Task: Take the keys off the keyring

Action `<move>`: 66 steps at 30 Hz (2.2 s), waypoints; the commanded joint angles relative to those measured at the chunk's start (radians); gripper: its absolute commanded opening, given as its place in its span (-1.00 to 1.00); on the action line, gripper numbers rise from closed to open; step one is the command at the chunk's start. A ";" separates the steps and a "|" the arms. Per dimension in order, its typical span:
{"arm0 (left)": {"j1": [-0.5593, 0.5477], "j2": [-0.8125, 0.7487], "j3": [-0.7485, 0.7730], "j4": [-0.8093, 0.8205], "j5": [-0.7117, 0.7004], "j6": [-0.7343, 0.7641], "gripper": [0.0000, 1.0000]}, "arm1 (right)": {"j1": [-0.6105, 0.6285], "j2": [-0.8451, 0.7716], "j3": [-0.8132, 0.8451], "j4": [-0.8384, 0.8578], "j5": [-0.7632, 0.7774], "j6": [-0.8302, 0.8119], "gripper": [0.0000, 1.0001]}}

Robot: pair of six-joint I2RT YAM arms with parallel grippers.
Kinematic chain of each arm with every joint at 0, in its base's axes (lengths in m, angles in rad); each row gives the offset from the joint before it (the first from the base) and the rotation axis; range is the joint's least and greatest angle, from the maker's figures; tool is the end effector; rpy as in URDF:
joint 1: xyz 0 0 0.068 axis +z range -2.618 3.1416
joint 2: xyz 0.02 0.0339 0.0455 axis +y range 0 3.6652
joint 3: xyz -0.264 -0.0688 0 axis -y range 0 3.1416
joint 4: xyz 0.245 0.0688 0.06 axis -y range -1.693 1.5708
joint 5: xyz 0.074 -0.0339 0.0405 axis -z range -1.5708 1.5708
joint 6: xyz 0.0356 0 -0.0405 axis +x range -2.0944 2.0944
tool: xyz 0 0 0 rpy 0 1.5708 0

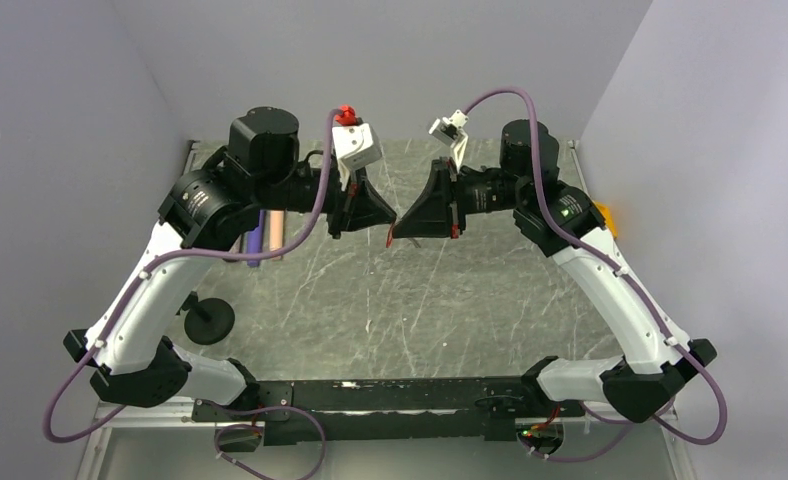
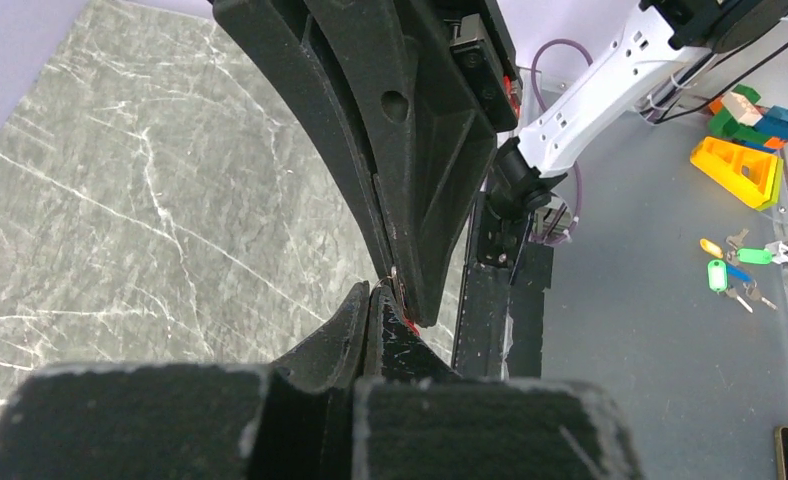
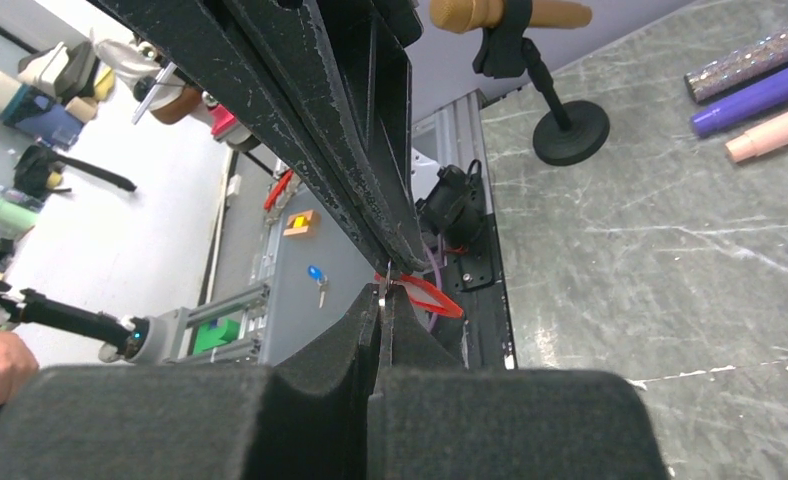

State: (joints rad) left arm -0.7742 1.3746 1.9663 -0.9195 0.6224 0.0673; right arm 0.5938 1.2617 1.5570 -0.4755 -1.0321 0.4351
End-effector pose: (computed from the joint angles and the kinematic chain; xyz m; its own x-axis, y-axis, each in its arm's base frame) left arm 0.1541 -0.1797 0.5258 -0.1649 0.2377 -0.9572 0.9760 0.1794 -0.1236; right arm 0.1879 0.1637 0.4772 -0.5507 -0.1109 -0.8273 -0.8324 -0.0006 0.5542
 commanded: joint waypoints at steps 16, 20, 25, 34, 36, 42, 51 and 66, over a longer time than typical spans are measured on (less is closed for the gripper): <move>-0.128 -0.011 -0.007 -0.117 0.001 0.057 -1.00 | 0.030 0.047 0.078 -0.031 0.008 -0.067 -1.00; -0.126 -0.008 0.029 -0.107 -0.073 0.038 -0.69 | 0.034 0.041 0.079 -0.031 0.028 -0.070 -1.00; -0.097 -0.015 0.076 -0.090 -0.140 0.012 0.03 | 0.034 0.020 0.072 -0.021 0.069 -0.070 -1.00; 0.095 -0.108 0.031 0.106 0.026 -0.152 0.24 | 0.035 0.009 0.082 0.002 0.102 -0.060 -1.00; 0.132 -0.137 -0.009 0.178 0.079 -0.199 0.24 | 0.035 0.006 0.082 0.013 0.114 -0.055 -1.00; 0.242 -0.205 -0.149 0.424 0.234 -0.365 0.15 | 0.034 -0.015 0.064 0.086 0.135 -0.014 -1.00; 0.326 -0.235 -0.336 0.781 0.411 -0.636 0.04 | 0.035 -0.031 0.041 0.252 0.068 0.093 -1.00; 0.326 -0.208 -0.476 1.151 0.503 -0.917 -0.04 | 0.035 -0.047 0.017 0.359 0.043 0.165 -1.00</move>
State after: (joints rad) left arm -0.4511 1.1629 1.5013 0.0505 1.0763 -0.7330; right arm 0.6308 1.2373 1.5749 -0.1772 -0.9707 0.5850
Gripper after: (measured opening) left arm 0.482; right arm 0.019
